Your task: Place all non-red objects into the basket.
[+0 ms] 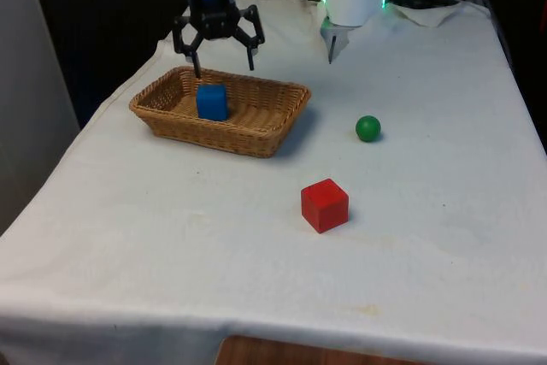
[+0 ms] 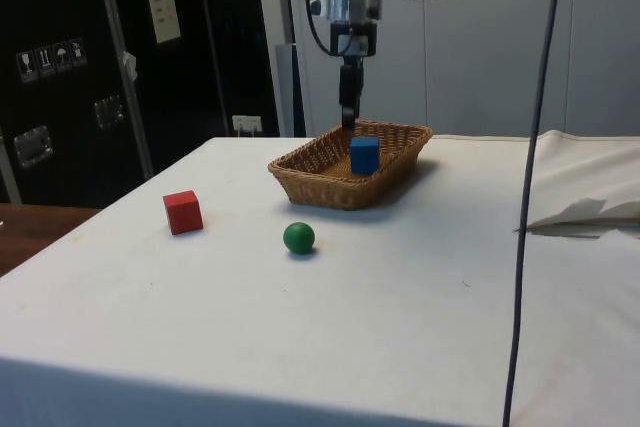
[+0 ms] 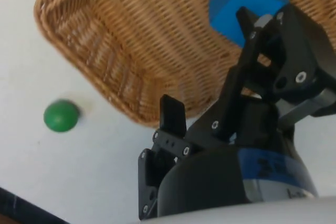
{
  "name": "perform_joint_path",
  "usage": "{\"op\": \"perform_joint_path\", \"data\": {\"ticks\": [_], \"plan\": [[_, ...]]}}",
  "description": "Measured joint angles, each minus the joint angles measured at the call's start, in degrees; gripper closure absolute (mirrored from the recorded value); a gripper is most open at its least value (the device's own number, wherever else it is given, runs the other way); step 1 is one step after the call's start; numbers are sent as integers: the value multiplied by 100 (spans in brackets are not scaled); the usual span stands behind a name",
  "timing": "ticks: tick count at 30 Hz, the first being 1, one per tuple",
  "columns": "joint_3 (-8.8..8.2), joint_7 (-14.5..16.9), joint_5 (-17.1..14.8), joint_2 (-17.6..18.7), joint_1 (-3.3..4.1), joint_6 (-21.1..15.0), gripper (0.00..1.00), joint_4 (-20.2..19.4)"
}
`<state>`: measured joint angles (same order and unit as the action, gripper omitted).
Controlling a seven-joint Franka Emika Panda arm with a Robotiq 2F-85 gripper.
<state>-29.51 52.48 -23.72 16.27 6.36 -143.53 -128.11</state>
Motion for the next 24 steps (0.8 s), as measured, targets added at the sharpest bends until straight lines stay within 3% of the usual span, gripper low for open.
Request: {"op": "perform_joint_path", "data": {"ticks": [9,17,24], "plan": [[212,-413,229,-453,103,0,0,-350],[298,-710,447,-716,143,57,0,-413],[424,-1175,825,-1146,166,264,0,-498]]}}
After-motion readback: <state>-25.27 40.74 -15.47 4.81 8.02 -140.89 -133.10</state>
